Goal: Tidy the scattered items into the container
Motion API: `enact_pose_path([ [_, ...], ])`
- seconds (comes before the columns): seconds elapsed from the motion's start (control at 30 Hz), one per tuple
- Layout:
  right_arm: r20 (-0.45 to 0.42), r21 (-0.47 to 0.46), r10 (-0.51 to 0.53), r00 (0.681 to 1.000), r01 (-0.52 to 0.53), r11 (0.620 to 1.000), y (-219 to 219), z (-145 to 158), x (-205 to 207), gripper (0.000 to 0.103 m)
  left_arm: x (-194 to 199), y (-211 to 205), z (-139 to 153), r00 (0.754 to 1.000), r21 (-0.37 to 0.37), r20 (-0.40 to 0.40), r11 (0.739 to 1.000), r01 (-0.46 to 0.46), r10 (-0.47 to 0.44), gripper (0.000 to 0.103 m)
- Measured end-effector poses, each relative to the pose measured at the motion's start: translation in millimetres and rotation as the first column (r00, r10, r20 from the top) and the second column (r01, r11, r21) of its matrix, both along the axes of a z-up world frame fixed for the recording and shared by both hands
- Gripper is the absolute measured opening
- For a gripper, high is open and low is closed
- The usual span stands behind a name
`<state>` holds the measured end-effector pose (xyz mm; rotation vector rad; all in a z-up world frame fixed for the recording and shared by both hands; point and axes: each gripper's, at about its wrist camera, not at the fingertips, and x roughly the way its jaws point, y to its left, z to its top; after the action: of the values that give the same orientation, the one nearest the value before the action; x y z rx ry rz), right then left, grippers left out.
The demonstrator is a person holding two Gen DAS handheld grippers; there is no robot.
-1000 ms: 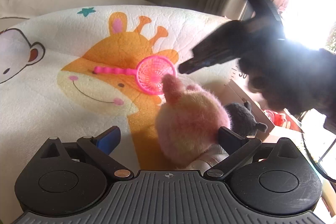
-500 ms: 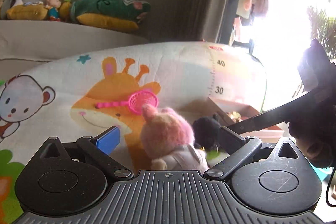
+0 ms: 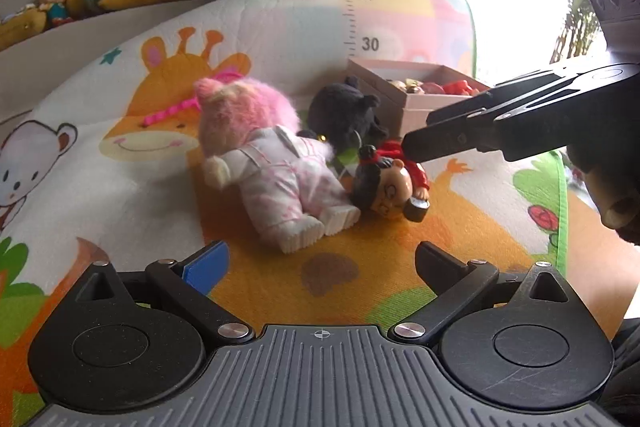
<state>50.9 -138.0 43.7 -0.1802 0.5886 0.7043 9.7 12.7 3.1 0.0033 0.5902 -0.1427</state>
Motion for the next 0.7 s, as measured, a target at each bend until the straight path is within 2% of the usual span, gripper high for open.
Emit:
enact_pose_path([
  [0.1, 0.009, 0.003, -0.061, 0.998, 0.061, 0.998, -17.2, -8.7, -1.9, 0.069, 7.3, -10.5, -4.0, 0.999, -0.001, -0.027, 1.0, 0.027, -0.027, 0.102],
  [0.23, -0.072, 0.027, -0.162, 0.984, 0.164, 0.986, -39.5, -29.3, 8.4, 0.079, 11.5, -19.2, -7.1, 0.996, -0.02, -0.049, 0.998, 0.067, -0.068, 0.102],
  [0.37, -0.181, 0.045, -0.224, 0.958, 0.235, 0.971, -55.0, -51.3, 20.5, 0.083, 13.4, -25.8, -10.3, 0.993, -0.03, -0.07, 0.995, 0.096, -0.098, 0.102],
  [0.57, -0.182, 0.085, -0.222, 0.958, 0.24, 0.967, -53.1, -63.0, 16.6, 0.103, 22.6, -28.4, -13.0, 0.994, -0.002, -0.1, 0.999, 0.053, -0.053, 0.102],
  [0.7, -0.152, 0.062, -0.227, 0.962, 0.239, 0.969, -46.2, -64.7, 12.3, 0.103, 23.9, -20.5, -11.8, 0.995, 0.044, -0.096, 0.999, -0.011, 0.015, 0.102],
])
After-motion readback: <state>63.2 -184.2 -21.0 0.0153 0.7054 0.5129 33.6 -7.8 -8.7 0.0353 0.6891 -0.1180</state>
